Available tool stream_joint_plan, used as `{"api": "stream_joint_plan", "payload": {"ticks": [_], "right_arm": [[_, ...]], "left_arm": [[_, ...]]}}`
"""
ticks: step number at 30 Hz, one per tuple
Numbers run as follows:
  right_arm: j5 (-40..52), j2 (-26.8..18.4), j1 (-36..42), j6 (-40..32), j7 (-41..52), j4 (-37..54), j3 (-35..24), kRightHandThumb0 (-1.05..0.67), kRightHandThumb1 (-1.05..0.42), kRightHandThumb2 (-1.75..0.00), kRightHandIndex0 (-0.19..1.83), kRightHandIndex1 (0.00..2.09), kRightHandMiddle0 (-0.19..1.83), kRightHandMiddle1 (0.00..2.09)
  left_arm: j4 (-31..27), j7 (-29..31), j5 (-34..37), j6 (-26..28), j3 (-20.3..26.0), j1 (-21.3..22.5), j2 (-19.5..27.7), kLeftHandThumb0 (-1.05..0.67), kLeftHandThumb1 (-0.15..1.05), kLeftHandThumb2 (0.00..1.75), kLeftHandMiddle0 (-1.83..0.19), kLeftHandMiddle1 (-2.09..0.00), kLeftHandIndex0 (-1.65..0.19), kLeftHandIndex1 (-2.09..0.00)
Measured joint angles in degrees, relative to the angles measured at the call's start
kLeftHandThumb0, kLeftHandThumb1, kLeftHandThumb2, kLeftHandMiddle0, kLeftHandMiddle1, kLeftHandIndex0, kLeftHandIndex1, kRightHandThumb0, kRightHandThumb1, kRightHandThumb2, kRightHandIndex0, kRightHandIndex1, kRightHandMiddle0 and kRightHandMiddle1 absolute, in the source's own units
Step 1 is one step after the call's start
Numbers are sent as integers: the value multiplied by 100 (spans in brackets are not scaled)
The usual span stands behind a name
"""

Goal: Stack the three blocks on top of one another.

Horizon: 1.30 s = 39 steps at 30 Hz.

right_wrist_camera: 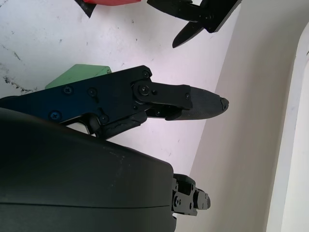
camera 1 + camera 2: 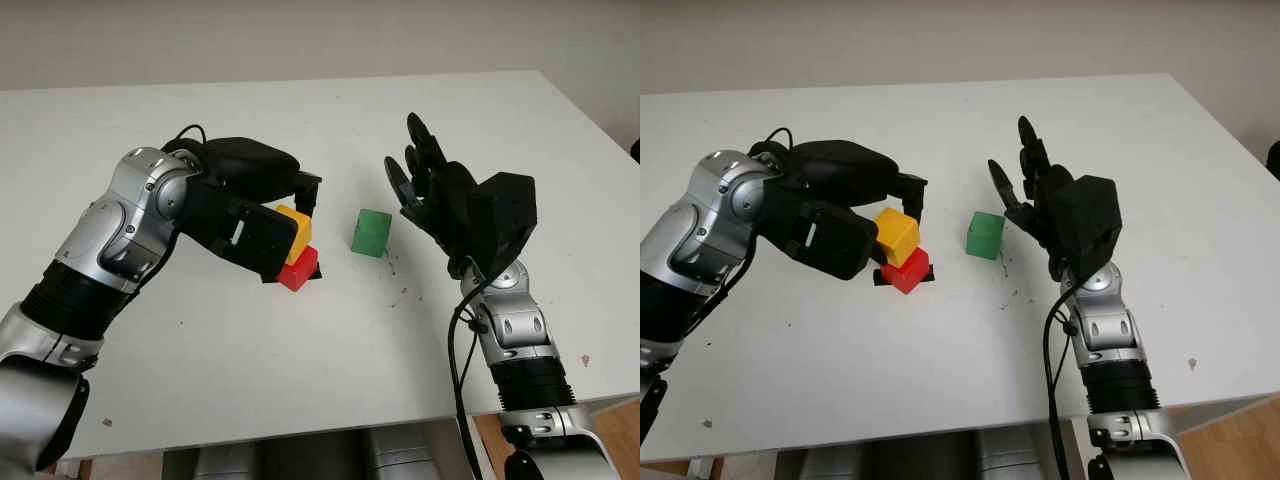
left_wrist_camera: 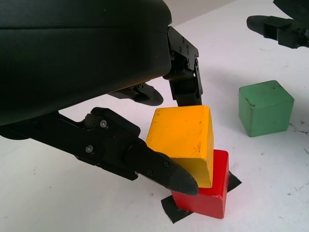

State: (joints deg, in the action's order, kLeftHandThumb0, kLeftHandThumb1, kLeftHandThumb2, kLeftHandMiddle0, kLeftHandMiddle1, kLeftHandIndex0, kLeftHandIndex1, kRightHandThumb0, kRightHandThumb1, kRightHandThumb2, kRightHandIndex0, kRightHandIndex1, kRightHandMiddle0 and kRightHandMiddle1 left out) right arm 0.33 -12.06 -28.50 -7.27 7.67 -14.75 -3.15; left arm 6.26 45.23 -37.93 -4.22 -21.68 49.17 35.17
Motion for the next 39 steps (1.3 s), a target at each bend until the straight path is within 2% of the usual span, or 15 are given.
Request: {"api": "stream_joint_plan", "payload": {"ticks": [27,33,39], "right_arm": [[-21,1,108,-156,-50,142,1,-65,-105,-49,-9,6,-4,5],[-8,1,108,-152,-49,142,1,-65,-105,-48,-10,5,-5,5],[-1,1,108,-152,-44,142,1,-65,-105,-48,-10,5,-5,5]], "left_arm": [[169,62,101,-99,-3,-8,-45,-52,94,5,-39,-4,-44,-143],[179,110,98,-164,-11,-8,-44,-54,93,5,-34,-4,-43,-102],[190,99,99,-269,-11,-8,-32,-55,92,5,-31,-4,-40,-93]]}}
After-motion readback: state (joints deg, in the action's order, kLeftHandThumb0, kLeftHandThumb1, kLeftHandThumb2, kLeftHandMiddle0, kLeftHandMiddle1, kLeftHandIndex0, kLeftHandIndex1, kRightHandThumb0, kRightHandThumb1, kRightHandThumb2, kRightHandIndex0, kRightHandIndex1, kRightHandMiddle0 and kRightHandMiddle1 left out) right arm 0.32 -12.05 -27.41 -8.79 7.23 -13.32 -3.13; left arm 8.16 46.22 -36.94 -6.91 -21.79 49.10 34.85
